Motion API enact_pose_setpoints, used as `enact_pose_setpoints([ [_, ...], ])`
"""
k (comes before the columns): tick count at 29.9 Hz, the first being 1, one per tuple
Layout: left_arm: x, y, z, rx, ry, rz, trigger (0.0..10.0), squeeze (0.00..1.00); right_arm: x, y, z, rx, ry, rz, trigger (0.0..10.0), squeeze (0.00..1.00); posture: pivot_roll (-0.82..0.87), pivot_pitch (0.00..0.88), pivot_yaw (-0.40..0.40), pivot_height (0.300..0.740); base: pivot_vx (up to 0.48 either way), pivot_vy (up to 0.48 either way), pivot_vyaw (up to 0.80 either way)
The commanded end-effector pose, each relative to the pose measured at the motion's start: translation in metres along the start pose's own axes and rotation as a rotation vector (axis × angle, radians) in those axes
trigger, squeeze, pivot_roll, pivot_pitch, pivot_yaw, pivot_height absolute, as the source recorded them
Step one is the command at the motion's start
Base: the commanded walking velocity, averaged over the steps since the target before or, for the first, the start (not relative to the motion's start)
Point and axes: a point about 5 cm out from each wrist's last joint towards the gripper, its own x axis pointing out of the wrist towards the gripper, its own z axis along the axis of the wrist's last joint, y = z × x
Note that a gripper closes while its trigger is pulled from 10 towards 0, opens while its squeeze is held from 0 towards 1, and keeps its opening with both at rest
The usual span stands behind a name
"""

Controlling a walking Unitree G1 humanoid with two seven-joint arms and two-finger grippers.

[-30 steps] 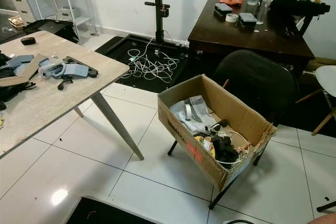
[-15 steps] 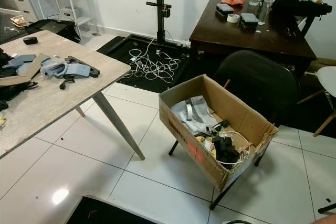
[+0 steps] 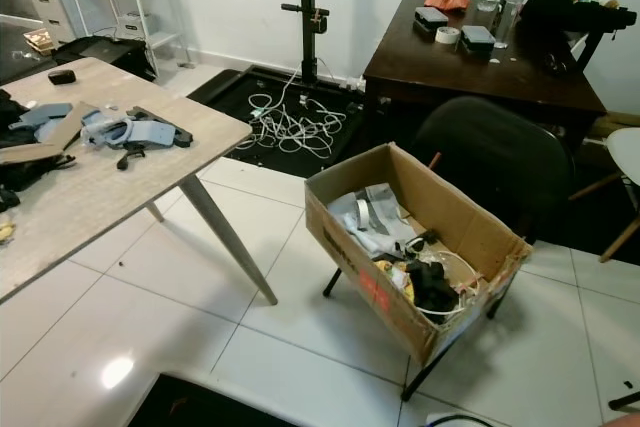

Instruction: Picking trash to rubbish bin

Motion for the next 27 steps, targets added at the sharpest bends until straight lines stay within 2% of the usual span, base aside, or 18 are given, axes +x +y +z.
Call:
enact_pose_setpoints([
  [1,-0.003,0.003,-0.013,-0.013,0.043,0.010,10.0,0.00,-0.001,-0.002,-0.005,-0.003,0.017,-0.005,10.0,0.00,-0.02,0.140,0.001,0.740,0.000,0.000,0.78],
  [6,0.001,-0.010,-0.013,-0.009,0.048,-0.007,10.0,0.00,-0.001,-0.004,-0.006,-0.005,0.018,-0.016,10.0,0.00,-0.03,0.138,0.005,0.740,0.000,0.000,0.76],
  [27,0.005,-0.021,-0.008,-0.031,0.040,-0.014,10.0,0.00,-0.002,-0.009,-0.007,-0.025,0.025,-0.019,10.0,0.00,-0.03,0.135,-0.017,0.740,0.000,0.000,0.75],
])
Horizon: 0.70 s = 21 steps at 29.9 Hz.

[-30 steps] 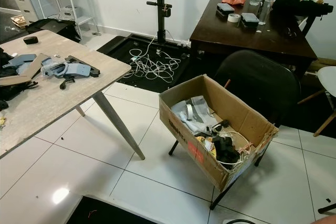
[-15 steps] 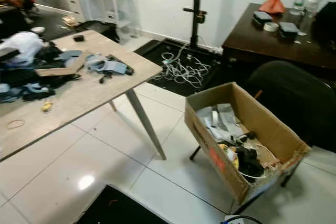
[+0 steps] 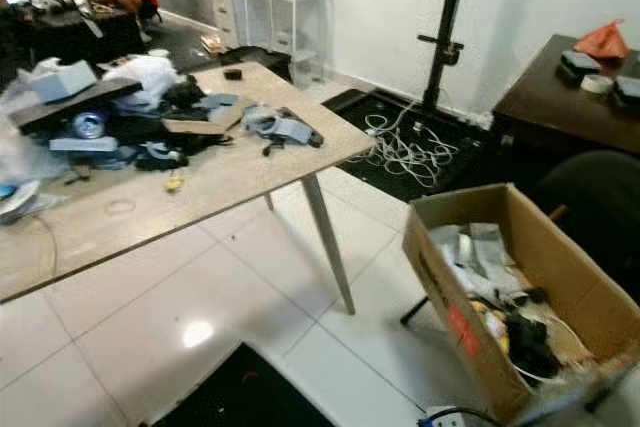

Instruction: Picking trash to rubbish bin

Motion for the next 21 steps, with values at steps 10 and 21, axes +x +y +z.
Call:
enact_pose_setpoints([
  [10,-0.004,0.008,-0.015,-0.019,0.053,0.029,10.0,0.00,0.000,0.000,-0.003,-0.006,0.008,0.003,10.0,0.00,-0.03,0.140,-0.021,0.740,0.000,0.000,0.75],
  [21,-0.005,0.010,-0.016,0.001,0.059,0.034,10.0,0.00,0.003,0.006,0.048,-0.058,-0.169,0.048,10.0,0.00,-0.05,0.148,-0.015,0.740,0.000,0.000,0.75],
])
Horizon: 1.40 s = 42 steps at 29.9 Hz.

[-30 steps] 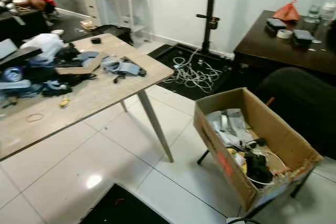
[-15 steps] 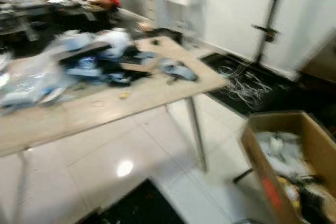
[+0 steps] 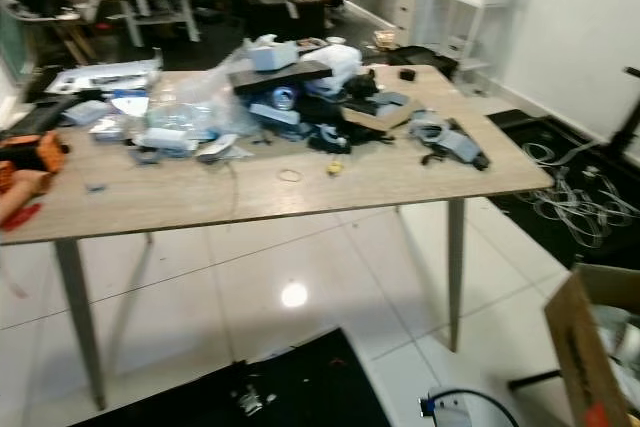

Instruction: Picking trash to rubbish bin

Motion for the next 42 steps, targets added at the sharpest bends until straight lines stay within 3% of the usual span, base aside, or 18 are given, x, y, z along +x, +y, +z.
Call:
enact_pose_setpoints([
  [1,-0.001,0.000,-0.007,0.008,0.026,0.001,10.0,0.00,0.003,0.006,0.018,-0.077,-0.066,0.036,10.0,0.00,-0.05,0.151,-0.014,0.740,0.000,0.000,0.75],
  [6,-0.002,0.002,-0.011,0.014,0.029,0.001,10.0,0.00,0.005,0.036,0.091,-0.180,-0.317,0.212,10.0,0.00,-0.05,0.154,-0.012,0.740,0.000,0.000,0.75],
  [9,-0.003,0.003,-0.012,0.014,0.029,0.002,10.0,0.00,0.000,0.058,0.124,-0.191,-0.439,0.365,10.0,0.00,-0.05,0.154,-0.012,0.740,0.000,0.000,0.75],
  [10,-0.003,0.003,-0.012,0.014,0.029,0.002,10.0,0.00,0.000,0.058,0.124,-0.191,-0.439,0.365,10.0,0.00,-0.05,0.154,-0.012,0.740,0.000,0.000,0.75],
  [11,-0.003,0.003,-0.012,0.015,0.029,0.001,10.0,0.00,-0.003,0.066,0.134,-0.204,-0.474,0.426,10.0,0.00,-0.05,0.155,-0.012,0.740,0.000,0.000,0.75],
  [12,-0.003,0.004,-0.012,0.016,0.027,0.001,10.0,0.00,-0.013,0.086,0.161,-0.245,-0.563,0.578,10.0,0.00,-0.05,0.157,-0.011,0.740,0.000,0.000,0.78],
  [13,-0.003,0.004,-0.012,0.016,0.027,0.001,10.0,0.00,-0.013,0.086,0.161,-0.245,-0.563,0.578,10.0,0.00,-0.05,0.157,-0.011,0.740,0.000,0.000,0.78],
  [14,-0.003,0.004,-0.012,0.016,0.025,-0.001,10.0,0.00,-0.023,0.098,0.182,-0.204,-0.638,0.696,10.0,0.00,-0.05,0.157,-0.012,0.740,0.000,0.000,0.00],
  [15,-0.003,0.004,-0.012,0.016,0.025,-0.001,10.0,0.00,-0.023,0.098,0.182,-0.204,-0.638,0.696,10.0,0.00,-0.05,0.157,-0.012,0.740,0.000,0.000,0.00],
  [16,-0.003,0.004,-0.011,0.016,0.023,-0.001,10.0,0.00,-0.034,0.105,0.202,-0.137,-0.713,0.803,10.0,0.00,-0.05,0.157,-0.012,0.740,0.000,0.000,0.00],
  [17,-0.003,0.004,-0.010,0.016,0.021,-0.002,10.0,0.00,-0.048,0.110,0.219,-0.054,-0.778,0.948,10.0,0.08,-0.05,0.159,-0.013,0.740,0.000,0.000,0.00],
  [18,-0.003,0.004,-0.010,0.016,0.020,-0.002,10.0,0.00,-0.054,0.111,0.225,-0.026,-0.806,1.008,10.0,1.00,-0.05,0.159,-0.013,0.740,0.000,0.000,0.00],
  [25,-0.003,0.003,-0.009,0.016,0.018,-0.003,10.0,0.00,-0.073,0.114,0.241,0.031,-0.892,1.143,10.0,1.00,-0.06,0.160,-0.013,0.740,0.000,0.000,0.00],
  [29,-0.002,0.002,-0.007,0.018,0.016,-0.006,10.0,0.00,-0.098,0.114,0.260,0.124,-1.016,1.291,10.0,1.00,-0.06,0.156,-0.014,0.740,0.000,0.000,0.00],
  [35,-0.001,0.001,-0.006,0.023,0.010,-0.009,10.0,0.00,-0.093,0.112,0.262,0.143,-1.027,1.219,10.0,1.00,-0.06,0.152,-0.015,0.740,0.000,0.000,0.00],
  [36,-0.002,0.001,-0.005,0.026,0.007,-0.012,10.0,0.00,-0.088,0.111,0.263,0.143,-1.008,1.121,10.0,0.00,-0.06,0.150,-0.011,0.740,0.000,0.000,0.00],
  [40,-0.002,0.002,-0.005,0.028,0.006,-0.012,10.0,0.00,-0.086,0.111,0.262,0.132,-0.998,1.083,10.0,0.00,-0.05,0.150,-0.010,0.740,0.000,0.000,0.00],
  [42,-0.002,0.002,-0.005,0.033,0.008,-0.013,10.0,0.00,-0.080,0.117,0.256,0.008,-0.951,0.999,10.0,0.00,-0.06,0.152,-0.007,0.740,0.000,0.000,0.00],
])
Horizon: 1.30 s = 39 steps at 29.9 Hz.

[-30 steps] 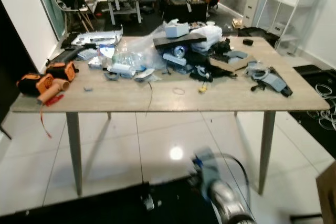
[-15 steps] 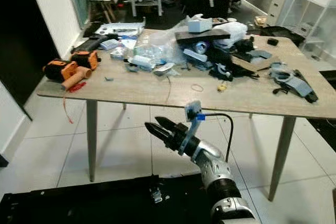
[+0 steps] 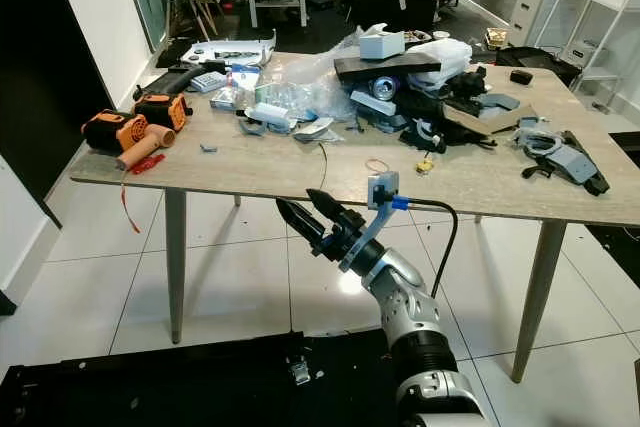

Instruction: Picking trash to rubbish bin

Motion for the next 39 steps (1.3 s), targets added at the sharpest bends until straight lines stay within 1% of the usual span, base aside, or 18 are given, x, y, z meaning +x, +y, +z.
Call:
enact_pose_setpoints([
  [1,-0.003,0.004,-0.009,0.006,0.033,0.008,10.0,0.00,-0.001,0.001,-0.012,-0.063,0.085,-0.025,10.0,0.00,-0.06,0.152,-0.007,0.740,0.000,0.000,0.00],
  [2,-0.003,0.004,-0.009,0.008,0.034,0.008,10.0,0.00,-0.001,0.002,-0.016,-0.099,0.124,-0.033,10.0,0.00,-0.06,0.152,-0.007,0.740,0.000,0.000,0.00],
  [4,-0.003,0.004,-0.009,0.011,0.036,0.007,10.0,0.00,-0.001,0.002,-0.020,-0.105,0.141,-0.044,10.0,0.00,-0.06,0.152,-0.007,0.740,0.124,0.000,0.00],
  [7,-0.003,0.004,-0.011,0.011,0.040,0.003,10.0,0.00,-0.004,0.003,-0.022,-0.079,0.123,-0.048,10.0,0.00,-0.06,0.158,-0.006,0.740,0.272,0.000,0.16],
  [11,-0.003,0.004,-0.012,0.007,0.045,0.001,10.0,0.00,-0.005,0.002,-0.023,-0.118,0.147,-0.064,10.0,0.00,-0.06,0.165,-0.005,0.740,0.294,0.000,0.71],
  [14,-0.003,0.003,-0.014,0.005,0.048,-0.001,10.0,0.00,-0.004,0.002,-0.021,-0.112,0.129,-0.060,10.0,0.00,-0.06,0.167,-0.007,0.740,0.292,0.000,0.70],
  [17,-0.004,0.003,-0.015,0.004,0.050,-0.003,10.0,0.00,-0.002,0.002,-0.017,-0.125,0.110,-0.073,10.0,0.00,-0.05,0.167,-0.007,0.740,0.294,0.000,0.68],
  [22,-0.004,0.003,-0.016,0.004,0.052,-0.004,10.0,0.00,-0.001,0.002,-0.017,-0.125,0.110,-0.069,10.0,0.00,-0.05,0.168,-0.006,0.740,0.292,0.000,0.61],
  [28,-0.004,0.002,-0.017,0.009,0.051,-0.014,10.0,0.00,0.000,-0.001,-0.015,-0.178,0.106,-0.123,10.0,0.00,-0.06,0.167,-0.001,0.740,0.294,0.000,0.00],
  [31,-0.004,0.002,-0.016,0.011,0.051,-0.015,10.0,0.00,0.000,-0.002,-0.014,-0.181,0.100,-0.135,10.0,0.00,-0.06,0.167,-0.001,0.740,0.294,0.000,0.00],
  [39,-0.004,0.002,-0.015,0.014,0.050,-0.020,10.0,0.00,0.002,-0.009,-0.001,-0.225,0.063,-0.197,10.0,0.00,-0.06,0.164,0.002,0.740,0.293,0.000,0.00],
])
